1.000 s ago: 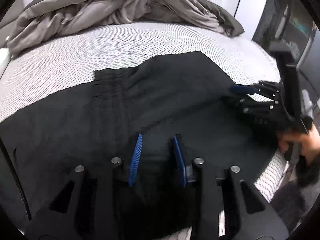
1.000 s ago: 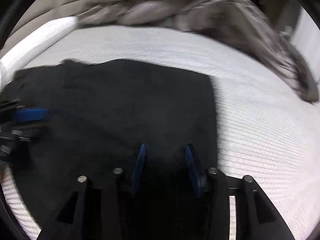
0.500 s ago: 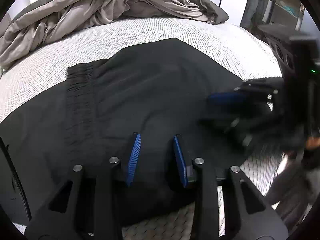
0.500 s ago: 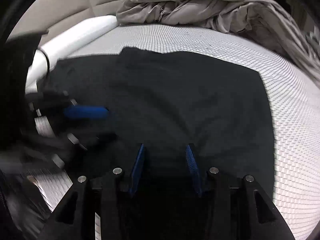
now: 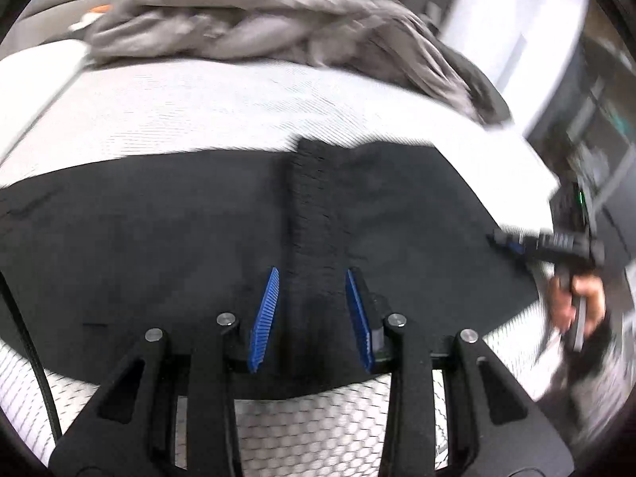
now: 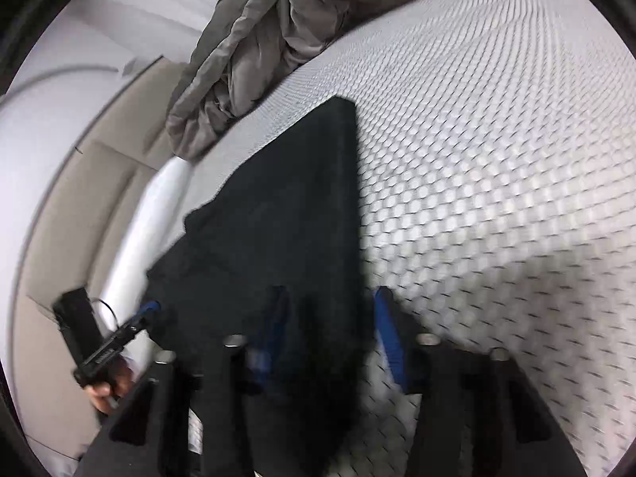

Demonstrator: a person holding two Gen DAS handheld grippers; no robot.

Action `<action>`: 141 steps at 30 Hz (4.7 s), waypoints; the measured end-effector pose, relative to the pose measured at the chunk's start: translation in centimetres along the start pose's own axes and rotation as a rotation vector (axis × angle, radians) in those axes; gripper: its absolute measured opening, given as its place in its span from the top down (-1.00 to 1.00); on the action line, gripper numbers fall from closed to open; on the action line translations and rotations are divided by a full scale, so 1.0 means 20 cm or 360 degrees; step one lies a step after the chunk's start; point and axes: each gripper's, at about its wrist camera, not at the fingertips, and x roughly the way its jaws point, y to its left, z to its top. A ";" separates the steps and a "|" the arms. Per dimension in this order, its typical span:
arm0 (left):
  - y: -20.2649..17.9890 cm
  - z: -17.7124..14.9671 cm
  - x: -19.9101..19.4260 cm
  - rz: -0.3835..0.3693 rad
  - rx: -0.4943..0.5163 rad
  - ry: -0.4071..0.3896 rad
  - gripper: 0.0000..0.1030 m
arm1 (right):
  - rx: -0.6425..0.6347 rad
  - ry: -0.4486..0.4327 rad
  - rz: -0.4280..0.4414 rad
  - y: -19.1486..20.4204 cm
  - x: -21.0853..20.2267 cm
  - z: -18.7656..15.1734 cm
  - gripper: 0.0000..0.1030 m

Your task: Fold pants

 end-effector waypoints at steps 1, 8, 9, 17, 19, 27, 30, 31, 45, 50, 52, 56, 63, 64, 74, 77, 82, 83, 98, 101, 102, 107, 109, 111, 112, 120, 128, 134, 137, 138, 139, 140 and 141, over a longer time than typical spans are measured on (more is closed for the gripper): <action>0.05 0.00 -0.05 0.0038 -0.0051 -0.0038 0.38 | -0.0022 0.0011 -0.0020 0.02 0.02 0.01 0.70; 0.42 -0.04 -0.24 0.0282 -0.0397 -0.0120 0.37 | -0.0272 -0.0028 -0.0210 0.15 -0.04 0.07 0.80; 0.48 -0.05 -0.26 0.0321 -0.0431 -0.0115 0.37 | -0.0273 0.0040 -0.0287 0.11 0.01 0.05 0.69; 0.87 -0.20 -0.47 0.0471 -0.0816 -0.0158 -0.02 | -0.0250 -0.0133 -0.0289 0.15 -0.18 0.00 -0.06; 0.94 -0.24 -0.48 0.0488 -0.0904 -0.0126 -0.07 | -0.0240 -0.0125 -0.0255 0.16 -0.18 0.00 -0.11; 1.12 -0.30 -0.34 0.0456 -0.1064 -0.0081 -0.07 | -0.0311 -0.0029 -0.0341 0.22 -0.07 -0.06 -0.13; 1.14 -0.28 -0.33 0.0458 -0.1076 -0.0131 -0.07 | -0.0340 -0.0020 -0.0343 0.25 -0.03 -0.05 -0.19; 1.15 -0.28 -0.32 0.0450 -0.1088 -0.0145 -0.07 | -0.0347 -0.0017 -0.0344 0.26 -0.02 -0.05 -0.20; 0.98 -0.19 -0.51 0.0551 -0.0978 -0.0455 0.97 | -0.0683 0.0009 -0.0588 0.46 0.14 -0.13 -0.58; 0.73 -0.05 -0.61 0.0510 -0.0808 -0.0574 0.98 | -0.0716 -0.0005 -0.0601 0.48 0.15 -0.13 -0.59; 0.57 0.02 -0.64 0.0466 -0.0719 -0.0628 0.98 | -0.0713 -0.0024 -0.0600 0.48 0.13 -0.13 -0.59; 0.14 0.17 -0.62 0.0331 -0.0491 -0.0685 0.98 | -0.0702 -0.0087 -0.0593 0.48 0.07 -0.11 -0.59; -0.72 0.17 -0.25 -0.0149 -0.0074 -0.0442 0.66 | -0.0588 -0.0242 -0.0587 0.42 -0.11 -0.04 -0.60; -0.84 0.13 -0.14 -0.0221 0.0037 -0.0318 0.43 | -0.0553 -0.0275 -0.0594 0.39 -0.14 -0.03 -0.63; -1.06 -0.13 0.12 -0.0498 0.0564 0.0010 -0.50 | -0.0379 -0.0310 -0.0615 0.20 -0.25 0.01 -0.64; -0.88 -0.02 0.05 -0.0417 0.0385 -0.0140 -0.51 | -0.0326 -0.0268 -0.0402 0.23 -0.21 0.02 -0.63; -0.56 0.09 0.13 0.0065 0.0114 -0.0242 -0.51 | -0.0215 -0.0095 0.0083 0.31 -0.04 0.05 -0.22; -0.51 0.10 0.17 0.0104 0.0062 -0.0223 -0.51 | -0.0207 -0.0069 0.0121 0.33 0.00 0.05 -0.22; -0.16 0.01 0.22 0.0227 -0.0079 -0.0127 -0.51 | -0.0145 -0.0025 0.0253 0.43 0.13 0.09 0.18; -0.16 0.01 0.24 0.0238 -0.0081 -0.0117 -0.51 | -0.0176 -0.0007 0.0143 0.44 0.17 0.08 0.88; -0.16 0.01 0.24 0.0239 -0.0089 -0.0118 -0.51 | -0.0190 -0.0013 0.0152 0.45 0.16 0.08 0.89; -0.15 0.02 0.22 0.0226 -0.0107 -0.0147 -0.51 | -0.0318 -0.0107 0.0159 0.53 -0.01 0.05 0.91; -0.15 0.02 0.22 0.0234 -0.0094 -0.0141 -0.51 | -0.0336 -0.0102 0.0055 0.50 -0.05 0.02 0.91; -0.15 0.02 0.24 0.0244 -0.0077 -0.0117 -0.51 | -0.0359 -0.0050 -0.0127 0.45 -0.01 -0.01 0.89; -0.16 0.02 0.25 0.0253 -0.0065 -0.0102 -0.51 | -0.0377 0.0049 -0.0232 0.42 0.05 -0.03 0.84; -0.16 0.03 0.28 0.0272 -0.0032 -0.0088 -0.51 | -0.0208 0.0019 -0.0096 0.30 -0.02 0.00 -0.01; -0.20 0.02 0.30 0.0267 0.0014 -0.0062 -0.51 | -0.0132 0.0041 0.0281 0.33 -0.05 0.01 -0.01; -0.19 0.02 0.32 0.0262 0.0025 -0.0047 -0.51 | -0.0234 0.0130 0.0079 0.37 0.11 -0.04 0.46; -0.18 0.03 0.30 0.0263 0.0022 -0.0067 -0.51 | -0.0259 0.0104 0.0033 0.39 0.12 -0.03 0.74; -0.17 0.03 0.29 0.0261 0.0015 -0.0078 -0.51 | -0.0272 0.0078 0.0069 0.42 0.08 -0.03 0.74; -0.15 0.04 0.27 0.0259 0.0003 -0.0087 -0.51 | -0.0284 0.0059 0.0108 0.44 0.04 -0.03 0.75; -0.13 0.04 0.27 0.0258 -0.0009 -0.0093 -0.51 | -0.0290 0.0055 0.0166 0.46 -0.01 -0.03 0.75; -0.12 0.05 0.26 0.0261 -0.0024 -0.0095 -0.51 | -0.0291 0.0055 0.0199 0.46 -0.04 -0.04 0.75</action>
